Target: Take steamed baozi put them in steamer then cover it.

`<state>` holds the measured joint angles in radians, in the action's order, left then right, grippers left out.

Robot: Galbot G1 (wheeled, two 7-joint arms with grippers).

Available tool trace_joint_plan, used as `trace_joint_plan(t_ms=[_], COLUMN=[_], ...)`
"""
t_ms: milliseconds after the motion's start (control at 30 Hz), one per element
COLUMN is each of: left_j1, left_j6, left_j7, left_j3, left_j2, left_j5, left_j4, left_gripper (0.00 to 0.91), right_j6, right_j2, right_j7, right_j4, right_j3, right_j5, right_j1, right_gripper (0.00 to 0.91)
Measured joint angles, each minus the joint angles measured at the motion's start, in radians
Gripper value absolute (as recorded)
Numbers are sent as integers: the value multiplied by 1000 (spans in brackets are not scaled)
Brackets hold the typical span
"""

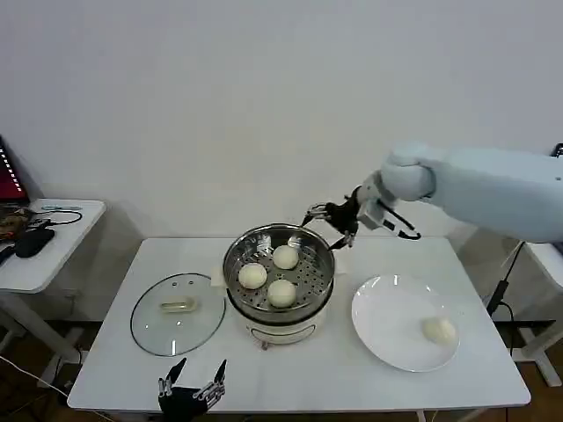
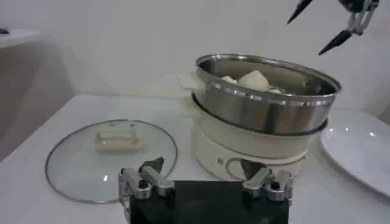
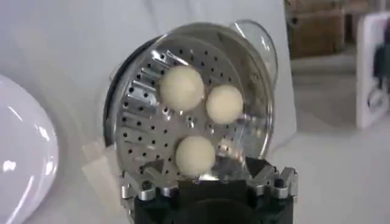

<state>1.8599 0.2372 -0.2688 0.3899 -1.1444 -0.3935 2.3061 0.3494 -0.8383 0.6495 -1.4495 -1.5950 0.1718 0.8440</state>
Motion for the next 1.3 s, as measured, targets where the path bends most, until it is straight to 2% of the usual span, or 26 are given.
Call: trace_joint_plan(t_ms=[333,667,900,1300], left_j1=[1,7,17,17], left_j6=[-1,-2,-4,-2], left_j7=[0,0,0,0], left_j3=[-4,-10,-4,9], left_j2=[3,7,8,2], left_j5=[0,3,5,3], left_j4=[-2,10,15,27], left_gripper=[907,907,907,907], right_j6=[-177,-367,-470,-537], right_j2=[102,181,243,326], right_j7=[6,51,112,195], right_j4=[-51,-101,-102,-77], right_j3=[-132,-243,-279,-272], right_j5=[157,296,323,294], right_j1=[102,167,172,102], right_gripper=[907,907,907,907])
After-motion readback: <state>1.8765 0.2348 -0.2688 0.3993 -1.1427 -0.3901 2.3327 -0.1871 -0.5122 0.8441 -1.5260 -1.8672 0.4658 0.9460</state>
